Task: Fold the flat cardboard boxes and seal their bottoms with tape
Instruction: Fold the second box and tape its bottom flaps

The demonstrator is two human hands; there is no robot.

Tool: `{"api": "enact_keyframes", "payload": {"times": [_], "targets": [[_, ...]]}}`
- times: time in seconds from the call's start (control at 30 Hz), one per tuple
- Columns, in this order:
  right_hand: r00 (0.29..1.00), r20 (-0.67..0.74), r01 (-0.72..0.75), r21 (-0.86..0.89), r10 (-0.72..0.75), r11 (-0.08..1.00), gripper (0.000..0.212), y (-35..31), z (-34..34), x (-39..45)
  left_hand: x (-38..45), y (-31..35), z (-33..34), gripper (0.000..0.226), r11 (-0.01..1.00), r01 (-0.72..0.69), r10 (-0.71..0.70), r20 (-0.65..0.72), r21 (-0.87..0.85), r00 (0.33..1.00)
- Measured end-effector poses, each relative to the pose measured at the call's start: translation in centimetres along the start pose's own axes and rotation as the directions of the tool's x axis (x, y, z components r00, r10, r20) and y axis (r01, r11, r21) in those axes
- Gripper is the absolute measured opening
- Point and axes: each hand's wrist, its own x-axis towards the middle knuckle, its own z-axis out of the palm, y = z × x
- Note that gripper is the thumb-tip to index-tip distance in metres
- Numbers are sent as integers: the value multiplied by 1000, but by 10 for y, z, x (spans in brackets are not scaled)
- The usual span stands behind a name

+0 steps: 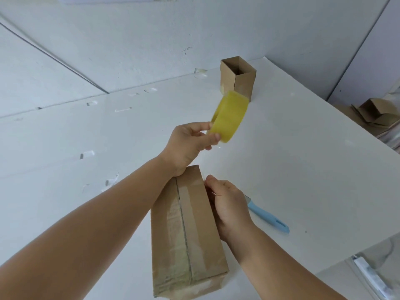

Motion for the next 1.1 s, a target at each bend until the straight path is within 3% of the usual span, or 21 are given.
{"api": "enact_keyframes", "payload": {"times": [0.27, 0.53, 0.63, 0.7, 0.77, 0.87, 0.97, 1.1], "targets": [[999, 26, 38, -134, -34, 990, 24, 4, 4, -11, -56, 2, -41, 20, 992, -118, 103, -310, -31, 945], [996, -56, 53, -337, -76, 940, 49, 4, 11, -3, -82, -22, -34, 16, 989, -141, 101, -514, -40, 852], [995, -99, -37, -458, -10, 888, 37, 10, -1, 1, -84, -22, -34, 20, 984, -171, 117, -528, -55, 841], [995, -86, 4, -432, -45, 902, 20, 7, -7, 0, -86, -20, -34, 21, 978, -196, 125, -540, -76, 832], [987, -28, 138, -383, -161, 913, 10, -5, -6, -9, -89, -18, -36, 22, 970, -216, 120, -561, -108, 819], [935, 194, 347, -340, -295, 874, 28, -23, -3, -28, -100, -17, -42, 23, 961, -219, 75, -602, -168, 795], [868, 434, 436, -431, -242, 790, 39, -23, -3, -48, -117, -27, -45, 20, 939, -210, 4, -604, -271, 797], [831, 544, 427, -497, -111, 755, 51, -11, 0, -55, -131, -35, -35, 19, 912, -198, -68, -610, -358, 790]]}}
